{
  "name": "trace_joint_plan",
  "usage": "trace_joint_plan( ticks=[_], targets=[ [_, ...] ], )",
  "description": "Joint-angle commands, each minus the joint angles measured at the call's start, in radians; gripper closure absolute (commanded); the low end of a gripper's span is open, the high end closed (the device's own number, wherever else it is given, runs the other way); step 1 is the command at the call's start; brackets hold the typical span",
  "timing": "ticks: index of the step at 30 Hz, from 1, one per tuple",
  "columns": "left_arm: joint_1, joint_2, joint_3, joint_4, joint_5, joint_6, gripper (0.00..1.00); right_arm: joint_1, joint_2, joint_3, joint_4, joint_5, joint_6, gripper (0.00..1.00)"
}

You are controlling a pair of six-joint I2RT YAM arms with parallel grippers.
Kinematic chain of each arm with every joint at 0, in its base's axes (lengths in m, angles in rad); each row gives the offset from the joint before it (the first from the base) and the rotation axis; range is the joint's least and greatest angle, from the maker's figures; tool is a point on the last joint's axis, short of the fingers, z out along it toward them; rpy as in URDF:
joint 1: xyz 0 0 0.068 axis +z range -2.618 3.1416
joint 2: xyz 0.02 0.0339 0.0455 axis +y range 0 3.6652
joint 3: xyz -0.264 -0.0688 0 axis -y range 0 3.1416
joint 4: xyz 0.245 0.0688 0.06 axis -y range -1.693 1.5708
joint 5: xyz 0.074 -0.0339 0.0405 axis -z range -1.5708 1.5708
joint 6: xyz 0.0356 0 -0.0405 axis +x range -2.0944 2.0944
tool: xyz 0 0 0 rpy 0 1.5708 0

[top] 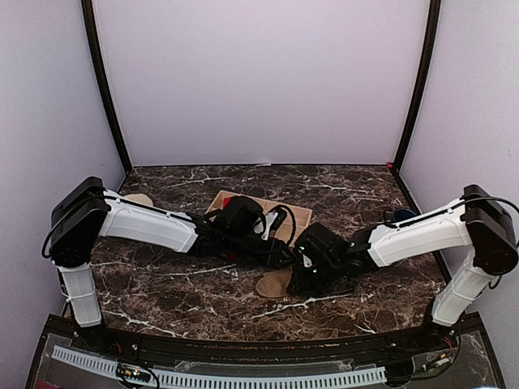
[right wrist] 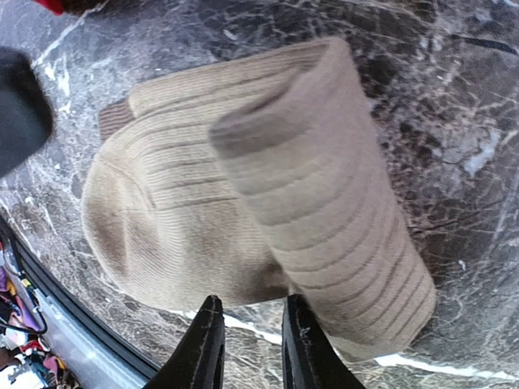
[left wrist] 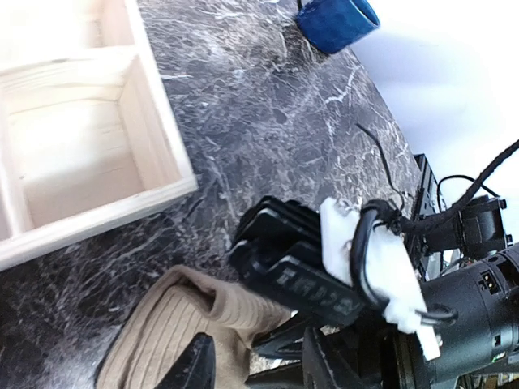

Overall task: Roll the socks
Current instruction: Roll the sock at the center of the board.

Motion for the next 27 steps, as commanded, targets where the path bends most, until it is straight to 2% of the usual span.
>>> trace_joint_plan(
  ticks=[1, 13, 27],
  targets=[
    [0.01, 0.039, 0.033, -0.034, 0.064, 0.011, 0.59, -0.011, 0.013, 0.007, 0.045, -0.02, 0.004, 0.76],
    [0.016, 0.085, 0.039, -0.065, 0.1, -0.011, 0.55, -0.025, 0.033, 0.007, 0.065, -0.046, 0.001, 0.76],
    [0.018, 0.129, 0.086, -0.071, 0.065, -0.044, 0.46, -0.028, 0.052, -0.016, 0.116, -0.073, 0.013, 0.76]
  ],
)
